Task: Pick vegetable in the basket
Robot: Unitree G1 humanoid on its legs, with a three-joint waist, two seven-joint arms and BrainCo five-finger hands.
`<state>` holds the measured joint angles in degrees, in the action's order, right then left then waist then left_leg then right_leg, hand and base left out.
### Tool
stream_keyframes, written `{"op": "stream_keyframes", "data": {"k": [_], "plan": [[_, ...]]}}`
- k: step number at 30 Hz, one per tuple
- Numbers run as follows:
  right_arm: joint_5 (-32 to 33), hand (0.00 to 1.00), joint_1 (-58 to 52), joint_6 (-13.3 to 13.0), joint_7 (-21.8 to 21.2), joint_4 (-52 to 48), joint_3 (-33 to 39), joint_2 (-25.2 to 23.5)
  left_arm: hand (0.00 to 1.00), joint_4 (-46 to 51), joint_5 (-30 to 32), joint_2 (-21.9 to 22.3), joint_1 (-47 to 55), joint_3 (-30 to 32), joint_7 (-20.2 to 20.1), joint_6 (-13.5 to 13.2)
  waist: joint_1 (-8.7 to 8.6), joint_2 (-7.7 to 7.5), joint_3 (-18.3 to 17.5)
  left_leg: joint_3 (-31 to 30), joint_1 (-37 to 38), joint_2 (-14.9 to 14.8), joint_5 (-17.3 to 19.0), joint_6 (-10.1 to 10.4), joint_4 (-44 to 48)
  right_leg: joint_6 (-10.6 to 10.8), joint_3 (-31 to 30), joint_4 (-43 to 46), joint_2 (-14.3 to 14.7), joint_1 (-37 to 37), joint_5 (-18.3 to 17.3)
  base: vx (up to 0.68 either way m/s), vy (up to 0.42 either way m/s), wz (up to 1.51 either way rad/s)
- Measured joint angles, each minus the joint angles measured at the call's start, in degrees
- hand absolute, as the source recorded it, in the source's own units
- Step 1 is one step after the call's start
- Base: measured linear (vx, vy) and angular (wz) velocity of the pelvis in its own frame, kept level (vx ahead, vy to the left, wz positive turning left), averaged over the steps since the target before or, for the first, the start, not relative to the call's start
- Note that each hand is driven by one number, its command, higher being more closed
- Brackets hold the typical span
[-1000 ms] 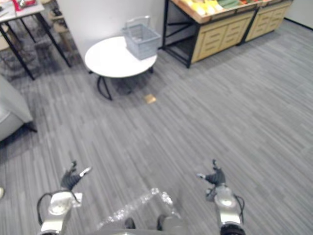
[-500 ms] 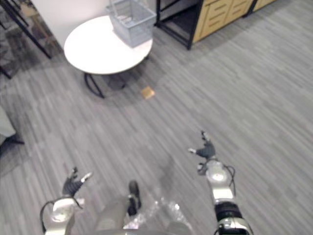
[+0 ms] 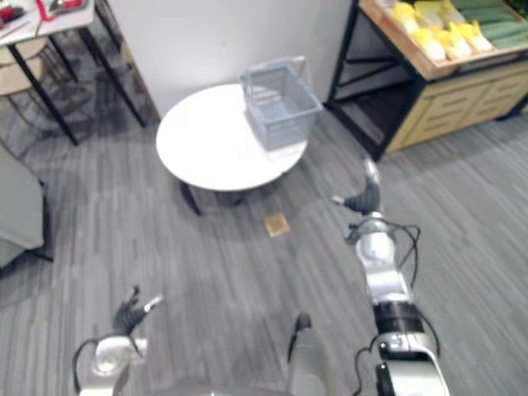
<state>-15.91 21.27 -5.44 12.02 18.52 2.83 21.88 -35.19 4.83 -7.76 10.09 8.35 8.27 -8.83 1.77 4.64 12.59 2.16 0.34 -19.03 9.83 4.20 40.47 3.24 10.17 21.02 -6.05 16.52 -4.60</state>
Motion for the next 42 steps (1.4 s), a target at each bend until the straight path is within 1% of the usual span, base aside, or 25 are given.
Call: {"op": "stream_keyframes", "data": {"k": [2, 3, 5, 7, 9, 10, 11, 12, 13, 14, 15, 16, 17, 18, 19, 20, 22, 24, 26, 27, 29, 32, 35, 37, 42], "plan": [[-0.18, 0.0, 1.8, 0.16, 0.21, 0.02, -1.09, 1.19, 0.0, -0.67, -0.1, 1.89, 0.69, 0.37, 0.03, 0.21, 0.81, 1.1, 1.3, 0.67, -6.4, -2.76, -0.95, -0.65, 14.15, -1.68, 2.12, -2.03, 1.64, -5.48, -1.73, 0.44, -0.266, 0.28], [-0.61, 0.0, 2.6, 0.22, 0.8, -0.01, -1.27, 0.82, 0.0, -1.12, -0.12, 2.38, 1.07, 0.43, 0.03, 0.26, 1.22, 0.14, 2.26, 3.52, -8.85, -2.02, 0.51, -0.77, 18.2, -2.48, 3.06, -4.65, 1.56, -10.54, -2.44, 0.5, -0.25, 0.45], [-2.27, 0.0, 3.89, 0.17, 1.3, -0.06, -1.61, 1.28, 0.0, -1.1, -0.09, 2.58, 1.41, 0.51, 0.02, 0.25, 2.02, -1.42, 2.54, 9.63, -11.67, 0.12, 2.53, -1.29, 15.18, -2.88, 4.4, -9.86, 1.12, -16.39, -2.76, 0.47, -0.228, 0.35], [-2.44, 0.0, 6.37, 0.17, 1.3, -0.04, -2.0, 3.48, 0.0, -1.06, -0.07, 2.63, 1.32, 0.62, 0.0, 0.24, 2.27, -1.98, 2.32, 16.9, -14.78, 3.68, 3.26, -1.83, 2.28, -2.71, 6.05, -14.43, 0.39, -19.67, -2.76, 0.44, -0.075, 0.34], [-4.45, 0.0, 8.67, 0.28, 1.33, 0.63, -3.23, 6.53, 0.0, -1.07, -0.02, 2.92, 1.03, 0.88, -0.07, 0.27, 1.95, -1.92, 2.28, 21.4, -16.23, 7.89, 0.95, -2.31, -13.21, -0.92, 7.36, -17.01, -0.39, -21.31, -2.39, 0.46, 0.029, 0.31], [-4.53, 0.0, 9.58, 0.28, 1.37, 0.93, -3.89, 8.82, 0.0, -1.09, 0.06, 3.54, 1.39, 0.91, -0.07, 0.25, 1.91, -1.3, 2.11, 22.56, -15.34, 10.52, -5.11, -2.69, -24.39, 0.81, 8.04, -17.54, -0.5, -22.33, -3.13, 0.46, 0.109, 0.14], [-4.76, 0.0, 10.08, 0.28, 1.39, 1.78, -4.14, 10.32, 0.0, -1.1, 0.15, 4.31, 2.11, 0.83, 0.0, 0.2, 2.12, 0.29, 1.36, 22.14, -14.47, 10.84, -13.24, -5.97, -31.23, 3.41, 7.99, -16.81, 0.7, -23.47, -4.98, 0.46, 0.124, 0.13], [-5.13, 0.0, 9.97, 0.39, 1.52, 2.31, -4.03, 9.83, 0.0, -1.8, 0.38, 4.03, 1.77, 0.82, 0.0, 0.26, 2.23, -1.0, 1.58, 22.4, -13.42, 12.02, -12.59, -8.68, -31.4, 3.84, 7.88, -15.61, -0.1, -23.81, -6.23, 0.45, 0.143, 0.17], [-6.45, 0.0, 9.96, 0.96, 1.39, 2.86, -4.4, 9.5, 0.0, -2.47, 0.51, 3.96, 1.74, 0.31, -0.02, 0.41, 2.06, -3.13, 1.47, 22.27, -11.45, 14.35, -11.11, -7.67, -32.74, 4.43, 7.97, -11.65, -2.69, -23.48, -7.62, 0.42, 0.138, 0.25], [-6.89, 0.0, 10.04, 1.01, 1.18, 2.86, -4.55, 9.41, 0.0, -3.47, 1.06, 4.42, 1.73, -0.7, -0.2, 0.65, 2.03, -3.83, 1.51, 22.11, -8.6, 16.02, -9.78, -7.53, -34.57, 5.03, 6.91, -3.06, -5.01, -21.46, -8.36, 0.41, 0.137, 0.21], [-7.28, 0.0, 10.17, 1.03, 1.18, 2.86, -4.66, 9.19, 0.0, -3.84, 1.03, 4.41, 1.92, -1.34, -0.41, 0.64, 2.11, -3.86, 1.54, 22.04, -6.86, 16.56, -9.43, -7.89, -35.34, 5.13, 5.75, 4.06, -6.29, -19.12, -8.27, 0.4, 0.129, 0.17], [-8.68, 0.0, 10.69, 1.08, 1.21, 2.86, -5.51, 8.8, 0.0, -3.93, 1.42, 3.56, 1.99, -1.37, -0.44, 0.71, 1.86, -4.39, 1.75, 21.19, -3.93, 17.73, -8.17, -8.3, -36.25, 6.28, 1.57, 19.8, -8.44, -12.77, -6.53, 0.32, 0.077, 0.21], [-8.95, 0.0, 11.19, 1.12, 1.2, 3.0, -5.9, 8.64, 0.0, -3.97, 1.84, 2.9, 1.74, -1.39, -0.34, 0.76, 1.51, -4.68, 2.16, 20.68, -2.6, 18.0, -7.57, -8.37, -36.25, 6.4, -0.83, 26.21, -8.44, -10.18, -6.71, 0.45, 0.02, 0.56], [-8.98, 0.0, 12.93, 1.13, 1.31, 4.24, -7.42, 8.64, 0.0, -3.98, 2.73, 1.38, 1.07, -1.55, -0.01, 0.77, 1.19, -4.56, 2.85, 19.45, -0.07, 17.98, -7.12, -8.45, -36.36, 4.65, -3.17, 33.34, -8.02, -5.57, -7.7, 0.36, -0.035, 0.63], [-8.97, 0.0, 13.98, 1.16, 1.35, 5.21, -8.1, 8.65, 0.0, -4.02, 2.76, 0.78, 0.77, -1.78, 0.15, 0.76, 0.6, -4.53, 2.88, 18.86, 0.43, 17.92, -7.13, -8.44, -36.43, 3.56, -2.77, 32.79, -8.08, -4.19, -8.33, 0.41, -0.069, 0.9], [-8.96, 0.0, 16.68, 1.11, 1.35, 7.35, -8.4, 8.85, 0.0, -3.99, 2.74, -0.01, -0.33, -1.83, 0.27, 0.62, 0.06, -4.18, 3.12, 17.07, 0.76, 17.39, -7.14, -8.41, -36.51, 1.07, -1.5, 25.2, -7.85, -1.87, -9.39, 0.25, -0.067, 0.69], [-8.95, 0.0, 19.13, 1.13, 1.36, 9.06, -8.44, 10.02, 0.0, -4.01, 2.73, -0.49, -1.96, -1.89, 0.24, 0.59, 0.06, -3.8, 3.55, 15.38, 0.59, 16.69, -6.88, -7.65, -36.87, 0.69, -1.47, 12.85, -7.38, -0.57, -9.35, 0.29, -0.161, 0.74], [-8.95, 0.0, 21.26, 1.16, 1.32, 10.76, -8.47, 12.56, 0.0, -4.01, 2.72, -1.87, -3.55, -3.21, 0.11, 0.41, 0.08, -4.05, 4.09, 13.65, -0.03, 16.12, -5.71, -5.13, -36.82, 1.1, -4.47, -3.96, -7.18, -0.54, -3.66, 0.32, -0.294, 0.82], [-8.96, 0.0, 22.87, 1.23, 1.3, 13.04, -8.55, 13.05, 0.0, -3.96, 2.72, -4.7, -3.26, -3.9, -0.12, 0.0, 0.21, -7.45, 4.68, 11.93, -0.18, 17.4, -3.9, -1.72, -35.47, 0.73, -6.45, -11.68, -8.92, -0.6, 9.59, 0.24, -0.297, 0.58], [-8.96, 0.0, 23.3, 1.17, 1.28, 13.76, -8.84, 13.4, 0.0, -4.34, 2.72, -5.35, -3.23, -3.78, -0.1, -0.02, 0.27, -8.47, 4.73, 11.57, -0.22, 17.87, -3.4, -0.79, -34.99, 3.23, -6.73, -11.89, -9.56, -0.73, 9.84, 0.24, -0.376, 0.13], [-8.98, 0.0, 28.18, 1.36, 1.23, 17.08, -11.17, 16.01, 0.0, -4.94, 2.75, -3.65, -2.73, -3.71, -0.18, -0.64, 0.17, -3.85, 5.53, 12.55, -3.32, 12.35, -2.46, 1.92, -33.49, 3.62, -4.65, -16.17, -4.73, -0.39, 11.45, 0.25, -0.389, -0.17], [-8.98, 0.0, 35.05, 1.58, 1.23, 23.31, -13.09, 21.37, 0.0, -5.07, 2.68, -3.41, -3.75, -3.72, -0.16, -0.78, 0.03, -1.05, 7.83, 12.84, -4.2, 9.11, -3.88, 4.12, -36.39, 2.79, -3.74, -20.72, -0.77, -0.42, 13.56, 0.13, -0.202, -0.16], [-8.97, 0.0, 41.73, 1.65, 1.24, 27.7, -15.2, 27.26, 0.0, -5.5, 2.33, -3.0, -5.35, -3.74, -0.13, -1.87, -0.25, 1.29, 9.7, 12.64, -6.46, 8.29, -4.6, 4.77, -37.49, 2.4, -3.11, -22.9, 0.3, 1.11, 14.49, 0.05, -0.1, -0.02], [-8.98, 0.0, 44.53, 1.63, 1.34, 29.57, -15.5, 29.02, 0.0, -6.04, 2.14, -2.89, -6.65, -3.76, -0.04, -1.98, -0.25, 2.2, 10.37, 12.52, -8.53, 8.43, -5.01, 4.88, -37.65, 2.6, -2.9, -24.94, 0.3, 2.33, 15.81, 0.02, -0.027, 0.08], [-9.12, 0.0, 46.26, 1.45, 1.31, 32.04, -20.19, 29.47, 0.0, -6.25, 0.83, -1.11, -7.91, -5.3, 0.22, -2.67, 0.08, 4.21, 12.49, 12.55, -11.45, 8.97, -5.77, 4.75, -38.43, 2.54, -2.94, -27.03, 0.08, 4.58, 17.09, 0.0, -0.003, 0.01]]}}
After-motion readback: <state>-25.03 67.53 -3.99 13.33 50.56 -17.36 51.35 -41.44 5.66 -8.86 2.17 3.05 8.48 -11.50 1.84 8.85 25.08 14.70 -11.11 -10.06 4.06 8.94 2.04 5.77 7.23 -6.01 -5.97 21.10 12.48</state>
